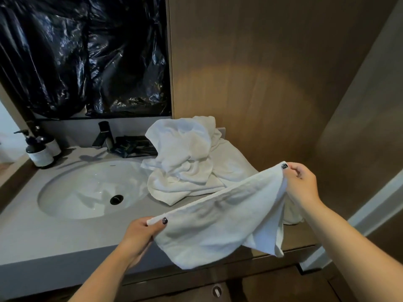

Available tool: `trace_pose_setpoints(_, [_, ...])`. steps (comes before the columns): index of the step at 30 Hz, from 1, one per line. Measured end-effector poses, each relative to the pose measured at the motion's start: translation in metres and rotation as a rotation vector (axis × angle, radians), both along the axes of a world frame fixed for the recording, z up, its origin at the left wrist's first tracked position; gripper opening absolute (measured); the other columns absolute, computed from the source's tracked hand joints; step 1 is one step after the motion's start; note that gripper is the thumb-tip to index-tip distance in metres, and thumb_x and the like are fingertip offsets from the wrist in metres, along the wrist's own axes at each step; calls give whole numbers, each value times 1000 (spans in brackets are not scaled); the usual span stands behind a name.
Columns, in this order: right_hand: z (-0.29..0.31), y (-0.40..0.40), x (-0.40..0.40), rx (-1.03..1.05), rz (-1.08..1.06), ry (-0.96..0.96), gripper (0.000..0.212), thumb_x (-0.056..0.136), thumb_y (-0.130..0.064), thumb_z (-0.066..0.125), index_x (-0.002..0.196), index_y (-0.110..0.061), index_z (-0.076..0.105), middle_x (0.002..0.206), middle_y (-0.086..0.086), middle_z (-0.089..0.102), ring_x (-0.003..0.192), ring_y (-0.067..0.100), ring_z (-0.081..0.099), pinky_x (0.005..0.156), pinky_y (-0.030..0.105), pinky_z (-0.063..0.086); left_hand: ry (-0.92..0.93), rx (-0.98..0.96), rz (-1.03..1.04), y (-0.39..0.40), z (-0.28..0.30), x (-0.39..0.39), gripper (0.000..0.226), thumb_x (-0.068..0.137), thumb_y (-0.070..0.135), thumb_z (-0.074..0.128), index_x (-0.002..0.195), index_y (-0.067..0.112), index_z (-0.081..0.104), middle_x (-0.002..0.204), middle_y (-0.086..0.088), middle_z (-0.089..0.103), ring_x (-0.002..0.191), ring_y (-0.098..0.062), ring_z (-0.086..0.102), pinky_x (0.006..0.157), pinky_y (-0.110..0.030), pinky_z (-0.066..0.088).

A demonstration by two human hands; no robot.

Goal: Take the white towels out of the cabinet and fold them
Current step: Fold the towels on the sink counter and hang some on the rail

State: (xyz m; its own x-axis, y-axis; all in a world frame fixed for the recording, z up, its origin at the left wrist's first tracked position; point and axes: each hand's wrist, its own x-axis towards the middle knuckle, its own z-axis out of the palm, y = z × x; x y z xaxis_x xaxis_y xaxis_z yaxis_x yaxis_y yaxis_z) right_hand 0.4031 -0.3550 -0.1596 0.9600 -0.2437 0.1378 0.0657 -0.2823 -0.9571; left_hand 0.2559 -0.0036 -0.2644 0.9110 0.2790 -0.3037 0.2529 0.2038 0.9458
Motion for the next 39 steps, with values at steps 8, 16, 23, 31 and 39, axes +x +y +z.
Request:
trace_pose_setpoints(8, [-16, 55, 17, 19, 15, 19, 22, 100, -14, 54, 107, -22, 72, 95, -13, 68, 91, 5, 63, 83, 30, 53, -55, -145, 117, 77, 4, 40, 20, 67, 13, 77, 85, 4, 79, 100, -21, 74, 88, -27, 74, 67, -24, 59])
trace_pose_setpoints(16, [-38, 88, 31, -288, 104, 27, 24, 102, -14, 48, 123, -15, 61, 111, -6, 62, 102, 5, 57, 76, 17, 44, -148, -146, 123, 137, 24, 70, 14, 68, 15, 78, 79, 6, 79, 89, -14, 76, 81, -20, 73, 65, -21, 57])
trace_pose_setpoints(23, [-26, 114, 37, -383, 36, 33, 20, 98, -5, 50, 111, -17, 60, 105, 1, 62, 98, 21, 58, 70, 29, 47, -165, 34, 194, 157, 49, 100, 18, 74, 12, 83, 81, 9, 67, 73, -6, 71, 60, -14, 63, 56, -24, 52])
trace_pose_setpoints(31, [3, 114, 62, -163, -61, 83, 22, 91, 8, 56, 96, -14, 62, 92, 9, 68, 70, 20, 74, 57, 27, 60, -235, 738, 60, 164, 71, 122, 22, 76, 32, 84, 90, 37, 69, 72, 12, 67, 65, -1, 57, 58, -11, 44])
trace_pose_setpoints(39, [30, 130, 128, -28, -122, -95, 24, 86, -1, 69, 98, -20, 61, 99, 3, 66, 91, 20, 69, 79, 37, 61, -362, 563, 257, 154, 100, 184, 18, 91, 16, 69, 91, 33, 64, 88, -1, 73, 67, -11, 73, 62, -23, 59])
